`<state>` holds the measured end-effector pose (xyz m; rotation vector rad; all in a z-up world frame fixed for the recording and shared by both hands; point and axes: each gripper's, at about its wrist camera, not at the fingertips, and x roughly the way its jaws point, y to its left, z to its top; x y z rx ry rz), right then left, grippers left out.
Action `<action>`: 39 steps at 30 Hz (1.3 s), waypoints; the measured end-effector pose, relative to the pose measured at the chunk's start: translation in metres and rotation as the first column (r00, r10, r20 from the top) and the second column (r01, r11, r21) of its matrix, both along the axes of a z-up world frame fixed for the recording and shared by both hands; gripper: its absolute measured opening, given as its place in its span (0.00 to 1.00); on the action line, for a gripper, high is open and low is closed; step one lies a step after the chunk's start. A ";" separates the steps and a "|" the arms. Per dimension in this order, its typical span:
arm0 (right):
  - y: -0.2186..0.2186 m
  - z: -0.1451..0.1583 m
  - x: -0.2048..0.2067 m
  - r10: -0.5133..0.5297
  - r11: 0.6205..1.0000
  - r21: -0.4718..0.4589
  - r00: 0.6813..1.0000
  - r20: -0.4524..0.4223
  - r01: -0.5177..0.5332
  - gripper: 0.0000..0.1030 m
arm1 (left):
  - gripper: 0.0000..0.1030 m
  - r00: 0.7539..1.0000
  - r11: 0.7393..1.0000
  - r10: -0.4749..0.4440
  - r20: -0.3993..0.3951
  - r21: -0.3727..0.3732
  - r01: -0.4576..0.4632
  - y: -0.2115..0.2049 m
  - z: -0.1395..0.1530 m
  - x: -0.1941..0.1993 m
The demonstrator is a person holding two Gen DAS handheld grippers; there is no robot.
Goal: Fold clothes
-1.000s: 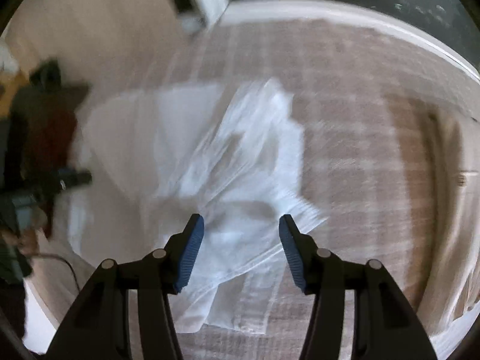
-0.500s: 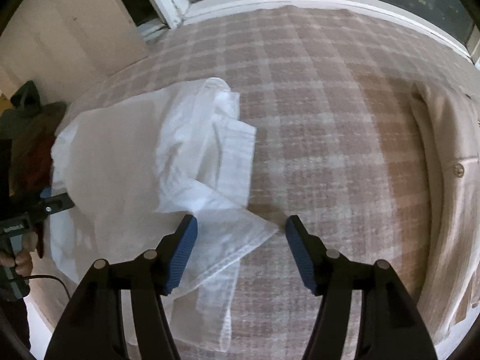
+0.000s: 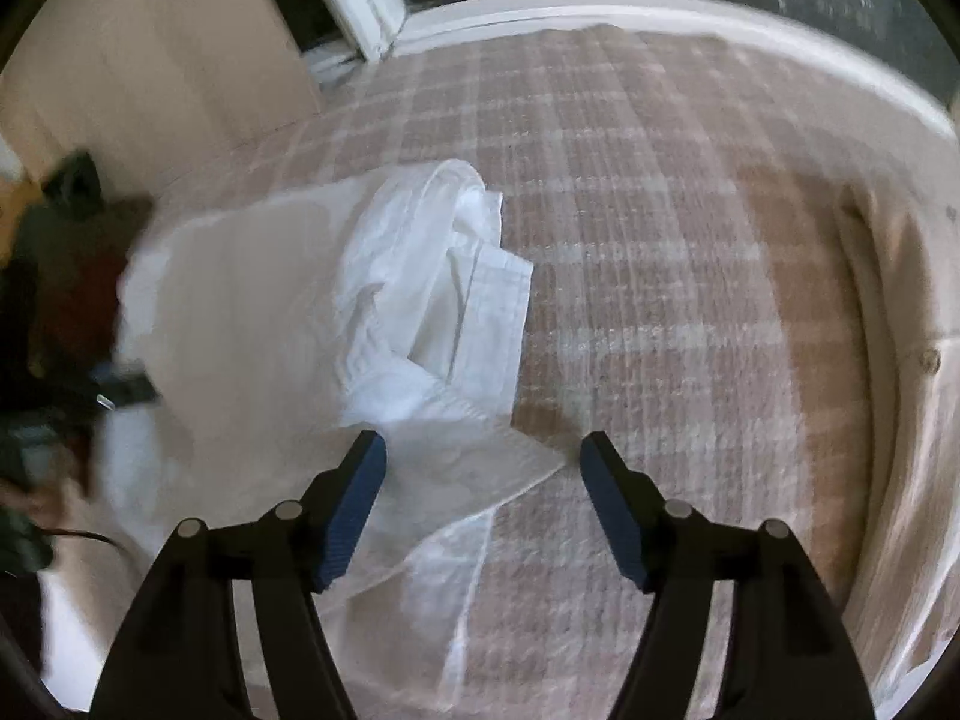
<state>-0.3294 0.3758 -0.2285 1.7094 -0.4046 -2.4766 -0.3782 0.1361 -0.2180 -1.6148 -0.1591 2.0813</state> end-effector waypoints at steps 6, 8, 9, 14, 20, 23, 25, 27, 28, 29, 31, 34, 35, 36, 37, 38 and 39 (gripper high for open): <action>-0.019 0.047 0.015 0.048 0.988 0.152 0.988 -0.146 -0.026 0.65 | 0.49 1.000 0.999 0.027 -0.005 0.018 -0.027 -0.025 0.003 0.006; -0.046 0.058 0.022 0.155 0.973 0.195 0.973 -0.169 -0.121 0.65 | 0.49 1.000 0.999 0.031 -0.006 0.022 -0.031 -0.031 0.003 0.011; -0.061 0.059 0.022 0.211 0.965 0.192 0.963 -0.166 -0.179 0.65 | 0.49 0.999 0.999 0.033 -0.003 0.031 -0.033 -0.031 0.002 0.012; -0.127 0.036 0.028 0.409 0.896 0.219 0.910 -0.067 -0.386 0.65 | 0.49 0.999 0.996 0.045 0.016 0.077 -0.046 -0.034 -0.004 0.020; -0.113 0.050 0.034 0.343 0.934 0.131 0.937 -0.065 -0.333 0.64 | 0.50 0.999 0.990 0.041 0.036 0.135 -0.045 -0.020 -0.012 0.014; -0.089 0.058 0.037 0.245 0.966 0.103 0.966 -0.083 -0.236 0.64 | 0.50 0.999 0.989 0.017 0.043 0.146 -0.023 -0.010 -0.011 0.007; -0.062 0.060 0.041 0.167 0.984 0.076 0.983 -0.077 -0.161 0.64 | 0.50 0.999 0.989 0.006 0.046 0.147 -0.013 -0.003 -0.011 0.002; -0.035 0.058 0.046 0.083 0.996 0.033 0.995 -0.047 -0.081 0.64 | 0.51 0.999 0.987 -0.009 0.038 0.161 0.003 -0.002 -0.008 0.003; -0.028 0.057 0.048 0.054 0.998 0.013 0.998 -0.039 -0.054 0.64 | 0.51 0.999 0.986 -0.017 0.034 0.168 0.011 -0.001 -0.007 0.004; -0.021 0.056 0.051 0.025 1.000 -0.007 0.999 -0.031 -0.025 0.64 | 0.51 0.999 0.984 -0.008 0.031 0.175 0.003 -0.007 -0.006 0.006; -0.022 0.060 0.057 0.031 0.999 -0.023 0.999 -0.037 -0.032 0.64 | 0.51 0.999 0.980 0.029 0.027 0.195 -0.033 -0.025 -0.004 0.012; -0.059 0.070 0.058 0.129 0.992 0.009 0.990 -0.048 -0.129 0.64 | 0.51 0.994 0.970 0.108 0.019 0.219 -0.110 -0.064 -0.001 0.025; -0.077 0.074 0.056 0.170 0.985 0.025 0.985 -0.041 -0.169 0.64 | 0.51 0.991 0.970 0.134 0.013 0.205 -0.134 -0.078 0.000 0.031; -0.094 0.078 0.054 0.211 0.977 0.040 0.977 -0.032 -0.210 0.64 | 0.51 0.989 0.969 0.148 0.003 0.197 -0.146 -0.090 0.002 0.035; -0.115 0.080 0.051 0.255 0.965 0.063 0.967 -0.024 -0.253 0.64 | 0.51 0.987 0.969 0.160 -0.008 0.191 -0.155 -0.100 0.004 0.040; -0.137 0.080 0.047 0.299 0.950 0.096 0.954 -0.018 -0.296 0.64 | 0.51 0.987 0.970 0.161 -0.018 0.188 -0.155 -0.110 0.006 0.044; -0.153 0.078 0.042 0.326 0.940 0.108 0.945 -0.015 -0.322 0.64 | 0.51 0.988 0.972 0.152 -0.031 0.185 -0.143 -0.117 0.008 0.048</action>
